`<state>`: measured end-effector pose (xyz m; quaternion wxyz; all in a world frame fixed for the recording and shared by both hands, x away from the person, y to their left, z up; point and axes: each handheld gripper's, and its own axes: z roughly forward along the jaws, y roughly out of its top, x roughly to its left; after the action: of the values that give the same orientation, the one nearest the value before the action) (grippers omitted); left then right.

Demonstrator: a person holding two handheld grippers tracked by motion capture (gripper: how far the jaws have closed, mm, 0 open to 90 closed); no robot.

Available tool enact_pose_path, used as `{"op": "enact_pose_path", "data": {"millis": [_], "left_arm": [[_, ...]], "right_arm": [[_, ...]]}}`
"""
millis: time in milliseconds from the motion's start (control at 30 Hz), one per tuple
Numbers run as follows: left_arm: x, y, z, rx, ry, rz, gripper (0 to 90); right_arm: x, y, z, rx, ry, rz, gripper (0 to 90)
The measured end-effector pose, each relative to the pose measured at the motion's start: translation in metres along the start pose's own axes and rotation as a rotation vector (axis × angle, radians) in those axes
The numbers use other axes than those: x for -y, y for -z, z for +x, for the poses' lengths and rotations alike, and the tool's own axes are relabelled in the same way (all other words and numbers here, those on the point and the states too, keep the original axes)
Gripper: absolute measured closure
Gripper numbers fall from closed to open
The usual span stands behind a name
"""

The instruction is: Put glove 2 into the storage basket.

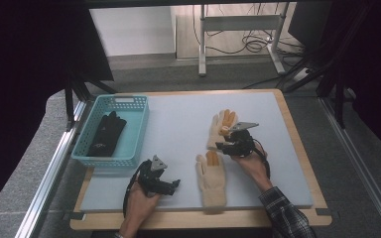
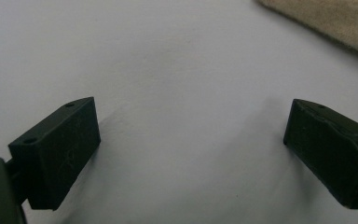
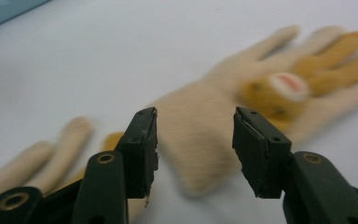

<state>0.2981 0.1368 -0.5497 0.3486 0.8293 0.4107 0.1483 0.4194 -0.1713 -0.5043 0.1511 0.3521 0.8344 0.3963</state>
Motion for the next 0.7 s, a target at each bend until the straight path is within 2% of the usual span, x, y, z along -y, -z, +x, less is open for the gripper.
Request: {"op": "enact_pose_path", "data": {"millis": [133, 300, 567, 700], "left_arm": [[0.000, 0.000, 0.000, 0.000, 0.001, -0.001, 3.8], [0.000, 0.000, 0.000, 0.000, -0.001, 0.000, 3.8], [0.000, 0.000, 0.000, 0.000, -0.001, 0.000, 3.8], [0.000, 0.000, 0.000, 0.000, -0.001, 0.000, 3.8]], "right_arm": [[-0.005, -0.001, -0.021, 0.054, -0.025, -0.007, 47.3], [-0.011, -0.006, -0.037, 0.082, -0.033, -0.012, 44.9], [-0.015, -0.029, -0.042, 0.093, -0.024, 0.009, 37.8], [-0.014, -0.043, -0.042, 0.127, -0.015, 0.035, 41.2]]}}
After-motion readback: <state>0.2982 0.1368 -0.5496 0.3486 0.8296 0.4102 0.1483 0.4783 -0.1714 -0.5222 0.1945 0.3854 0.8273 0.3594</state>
